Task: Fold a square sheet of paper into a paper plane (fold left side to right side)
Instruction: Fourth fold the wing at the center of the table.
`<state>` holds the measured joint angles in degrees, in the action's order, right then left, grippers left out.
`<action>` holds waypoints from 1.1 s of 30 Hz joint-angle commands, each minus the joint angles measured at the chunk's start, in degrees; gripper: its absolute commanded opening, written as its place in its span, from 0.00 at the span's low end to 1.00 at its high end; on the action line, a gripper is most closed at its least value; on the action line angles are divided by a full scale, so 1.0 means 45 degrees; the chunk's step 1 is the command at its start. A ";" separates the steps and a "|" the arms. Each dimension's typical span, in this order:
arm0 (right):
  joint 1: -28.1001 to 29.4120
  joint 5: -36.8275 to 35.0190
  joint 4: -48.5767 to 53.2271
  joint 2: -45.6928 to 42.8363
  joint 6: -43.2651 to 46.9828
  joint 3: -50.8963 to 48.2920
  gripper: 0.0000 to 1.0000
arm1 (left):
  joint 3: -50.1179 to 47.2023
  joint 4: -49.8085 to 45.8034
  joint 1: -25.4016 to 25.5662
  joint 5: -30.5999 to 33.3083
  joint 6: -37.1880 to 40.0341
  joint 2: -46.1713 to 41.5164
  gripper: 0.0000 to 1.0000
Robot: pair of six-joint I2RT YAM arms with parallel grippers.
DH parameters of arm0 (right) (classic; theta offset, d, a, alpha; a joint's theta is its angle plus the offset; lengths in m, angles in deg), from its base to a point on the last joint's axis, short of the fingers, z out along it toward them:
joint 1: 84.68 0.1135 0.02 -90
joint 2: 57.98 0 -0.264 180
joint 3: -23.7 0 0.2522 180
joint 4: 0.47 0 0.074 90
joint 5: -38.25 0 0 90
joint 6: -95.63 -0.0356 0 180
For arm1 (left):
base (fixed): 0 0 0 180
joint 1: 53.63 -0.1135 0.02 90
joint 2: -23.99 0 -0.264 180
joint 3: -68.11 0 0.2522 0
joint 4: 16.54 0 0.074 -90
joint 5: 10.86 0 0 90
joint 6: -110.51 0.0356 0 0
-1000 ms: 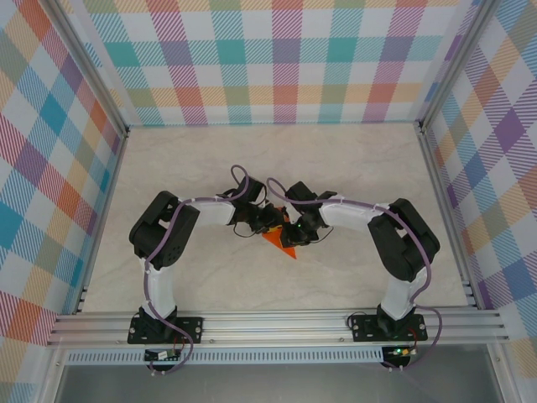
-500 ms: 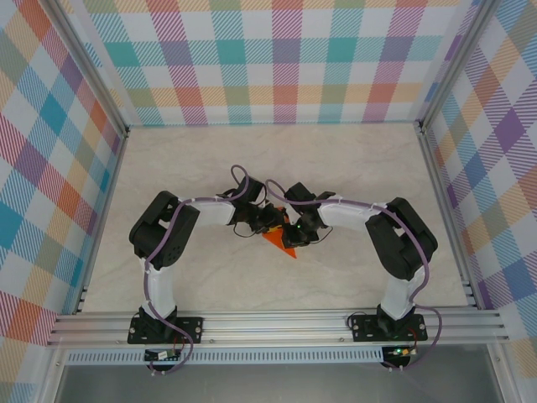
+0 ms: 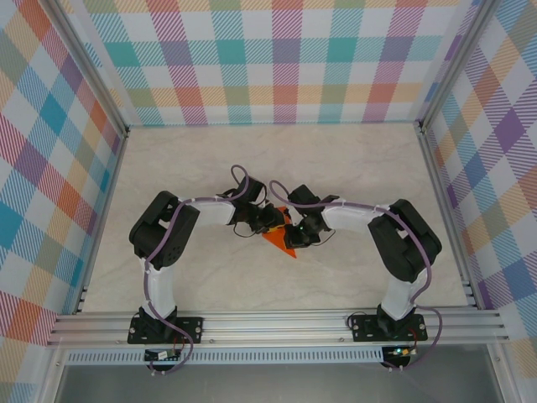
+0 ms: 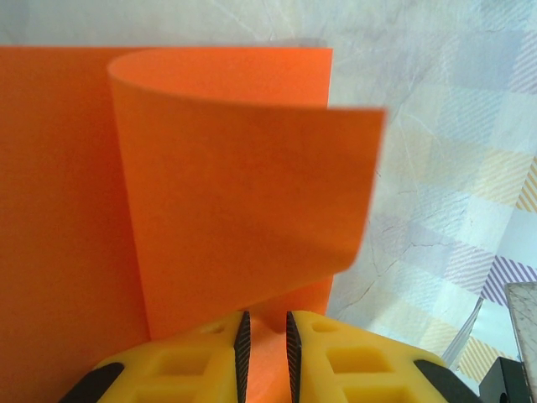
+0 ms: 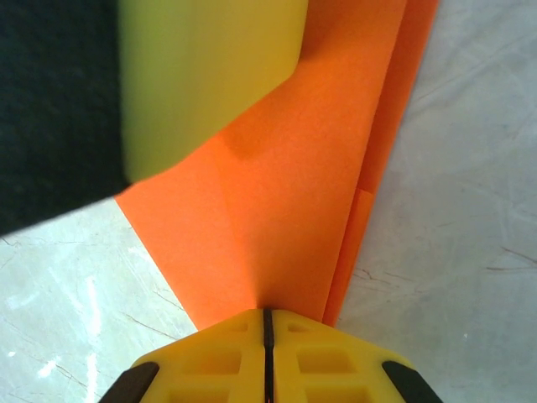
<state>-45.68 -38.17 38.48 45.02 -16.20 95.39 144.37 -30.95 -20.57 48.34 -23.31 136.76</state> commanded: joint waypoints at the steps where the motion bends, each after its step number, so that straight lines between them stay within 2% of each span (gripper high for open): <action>1: 0.0122 -0.0352 0.1408 0.0717 -0.0062 -0.0988 0.08 | 0.0162 -0.1542 -0.0360 0.0647 0.0496 0.0445 0.22; 16: 0.0122 -0.0344 0.1536 0.0712 0.0084 -0.1232 0.06 | 0.2737 -0.3077 -0.2444 0.0347 0.2186 0.1827 0.22; 25: 0.0122 -0.0246 0.1470 0.0706 0.0054 -0.1214 0.05 | 0.4628 -0.3291 -0.3541 -0.0172 0.2444 0.2889 0.22; 33: 0.0122 -0.0245 0.1456 0.0756 0.0017 -0.1160 0.03 | 0.5414 -0.4529 -0.3909 -0.0395 0.3009 0.1734 0.22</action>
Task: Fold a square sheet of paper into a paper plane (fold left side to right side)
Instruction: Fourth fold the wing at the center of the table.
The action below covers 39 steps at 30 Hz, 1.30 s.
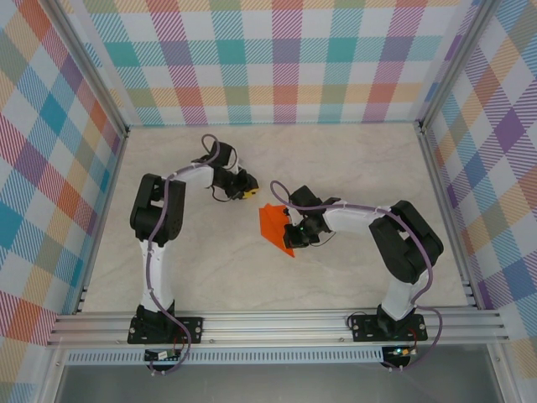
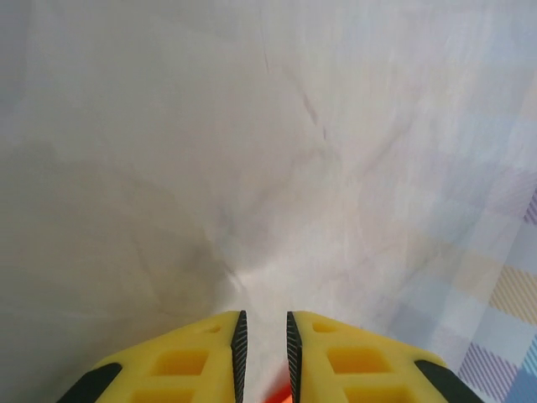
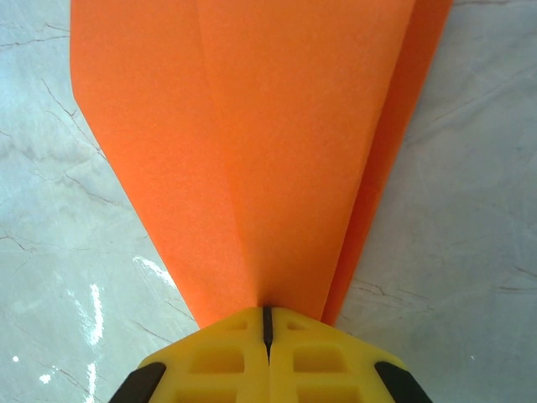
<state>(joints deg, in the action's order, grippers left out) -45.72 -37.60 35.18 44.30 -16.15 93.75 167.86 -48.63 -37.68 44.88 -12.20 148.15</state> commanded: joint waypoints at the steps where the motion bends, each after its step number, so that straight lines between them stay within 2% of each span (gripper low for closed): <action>1: 0.0126 -0.0381 0.2196 0.0911 -0.0003 -0.0769 0.03 | -0.0018 -0.0567 -0.0089 0.0367 0.0595 -0.1237 0.23; 7: 0.0131 -0.0411 0.2243 0.1050 0.0052 -0.0606 0.01 | -0.2707 -0.0030 0.0347 0.0367 0.0423 -0.4467 0.23; 13: 0.0136 -0.0437 0.2333 0.1081 0.0106 -0.0517 0.00 | -0.5552 0.1475 0.2402 0.0306 -0.0682 -0.5909 0.19; 16: 0.0132 -0.0450 0.2343 0.1095 0.0119 -0.0520 0.00 | -0.5955 0.2014 0.3350 0.0367 -0.1173 -0.5640 0.18; 21: 0.0129 -0.0411 0.2378 0.1119 0.0094 -0.0439 0.00 | -0.6105 0.3362 0.4141 -0.0057 -0.2094 -0.4510 0.16; 30: 0.0131 -0.0372 0.2413 0.1157 0.0151 -0.0323 0.00 | -0.6169 0.4466 0.4211 -0.0267 -0.2771 -0.3359 0.15; 35: 0.0134 -0.0352 0.2436 0.1256 0.0172 -0.0262 0.00 | -0.6045 0.4433 0.4208 -0.0184 -0.2833 -0.2904 0.14; 39: 0.0134 -0.0420 0.2510 0.1303 0.0222 -0.0263 0.00 | -0.5874 0.3469 0.4200 0.0573 -0.2269 -0.2661 0.14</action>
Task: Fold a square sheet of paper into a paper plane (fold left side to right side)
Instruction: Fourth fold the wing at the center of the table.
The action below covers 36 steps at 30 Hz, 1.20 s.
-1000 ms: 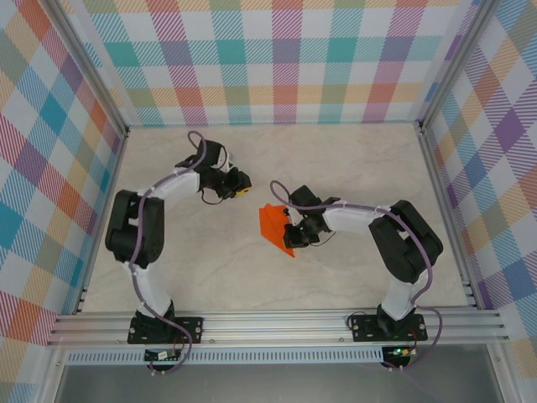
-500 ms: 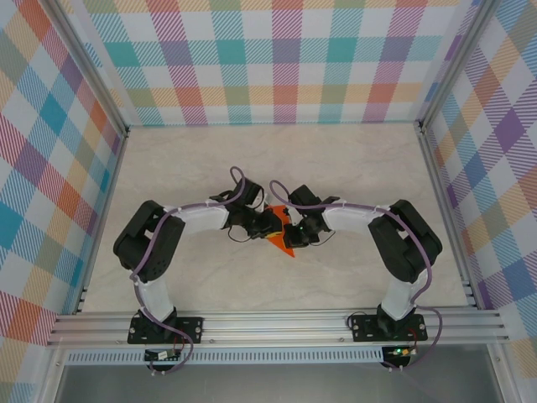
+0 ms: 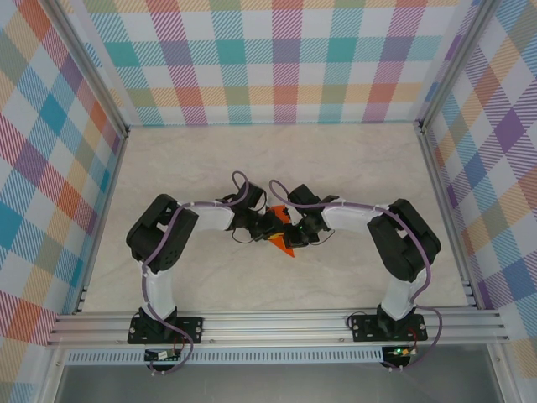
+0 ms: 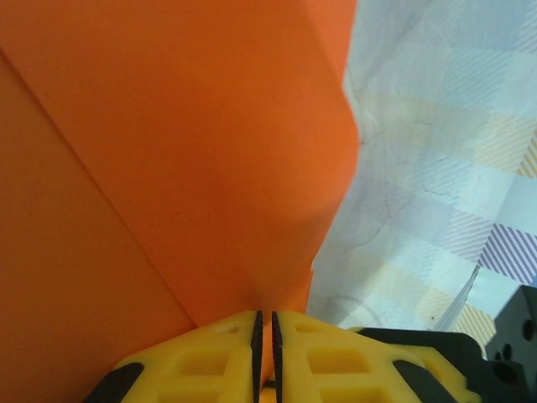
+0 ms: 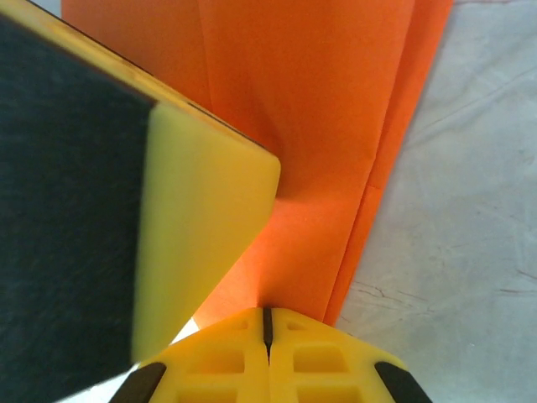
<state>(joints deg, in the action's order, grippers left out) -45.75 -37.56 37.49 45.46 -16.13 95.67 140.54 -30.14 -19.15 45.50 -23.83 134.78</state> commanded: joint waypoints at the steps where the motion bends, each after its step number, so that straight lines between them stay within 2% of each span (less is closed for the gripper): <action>1: 0.0136 -0.0440 0.2021 0.1037 0.0226 -0.0706 0.00 | 0.0232 -0.0801 0.0092 0.0619 0.0431 0.0391 0.14; 7: 0.0136 -0.0517 0.2090 0.1042 0.0283 -0.0764 0.00 | 0.0653 -0.1452 -0.0197 0.1379 0.0935 0.0883 0.13; 13: 0.0136 -0.0556 0.2126 0.0960 0.0295 -0.0837 0.00 | 0.1485 -0.2460 -0.1207 0.1752 0.1838 0.1101 0.12; 19: 0.0139 -0.0557 0.2148 0.0921 0.0284 -0.0885 0.00 | 0.3262 -0.3942 -0.2335 0.1809 0.2988 0.1670 0.12; 25: 0.0136 -0.0563 0.2081 0.0802 0.0231 -0.1021 0.00 | 0.4746 -0.4234 -0.3072 0.1146 0.3086 0.2271 0.12; 31: 0.0137 -0.0559 0.2070 0.0700 0.0227 -0.0967 0.00 | 0.4438 -0.4038 -0.3072 0.1005 0.3229 0.1134 0.14; 36: 0.0137 -0.0558 0.2071 0.0742 0.0226 -0.0896 0.00 | 0.3557 -0.3979 -0.3072 0.1077 0.3437 -0.0540 0.16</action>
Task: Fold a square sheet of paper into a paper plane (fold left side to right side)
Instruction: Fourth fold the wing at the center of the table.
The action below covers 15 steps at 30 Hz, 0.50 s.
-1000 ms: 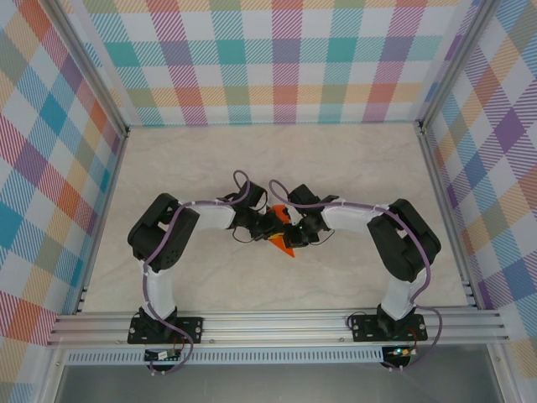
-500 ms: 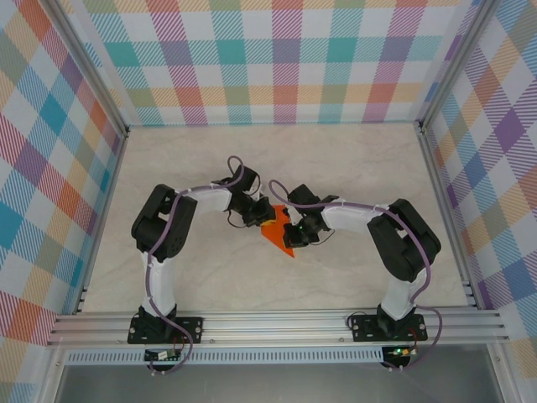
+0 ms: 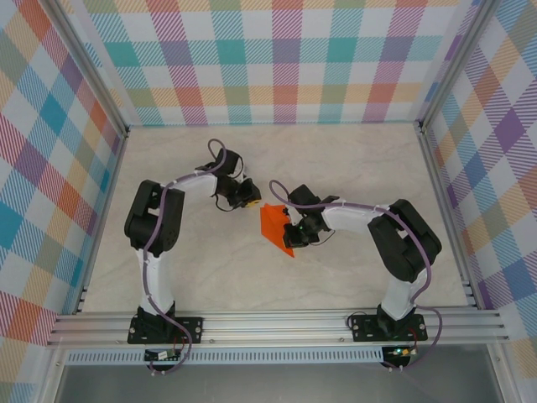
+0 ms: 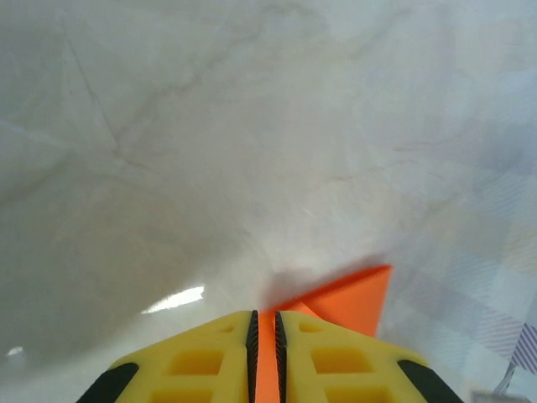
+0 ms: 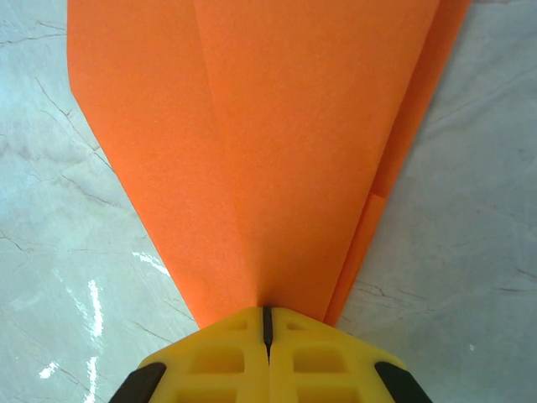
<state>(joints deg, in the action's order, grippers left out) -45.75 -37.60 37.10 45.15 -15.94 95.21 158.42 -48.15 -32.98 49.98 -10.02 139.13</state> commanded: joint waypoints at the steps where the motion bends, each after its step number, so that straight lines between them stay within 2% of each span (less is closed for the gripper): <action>1: 0.0136 -0.0538 0.2168 0.0834 0.0194 -0.0785 0.00 | -0.0786 0.0274 0.0031 -0.0022 0.0281 -0.1861 0.16; 6: 0.0145 -0.0494 0.2115 0.0894 0.0182 -0.0697 0.00 | -0.2275 0.1660 0.0784 -0.0932 -0.0174 -0.2773 0.16; 10: 0.0151 -0.0469 0.2157 0.0929 0.0184 -0.0608 0.00 | -0.2503 0.2091 0.1876 -0.1099 -0.0412 -0.2107 0.16; 15: 0.0140 -0.0430 0.2157 0.0890 0.0164 -0.0579 0.00 | -0.2269 0.3010 0.2414 -0.1226 -0.1052 -0.0865 0.14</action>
<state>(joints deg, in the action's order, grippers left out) -45.75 -37.60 37.30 45.22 -15.96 95.43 148.32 -38.05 -22.27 45.82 -12.77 132.87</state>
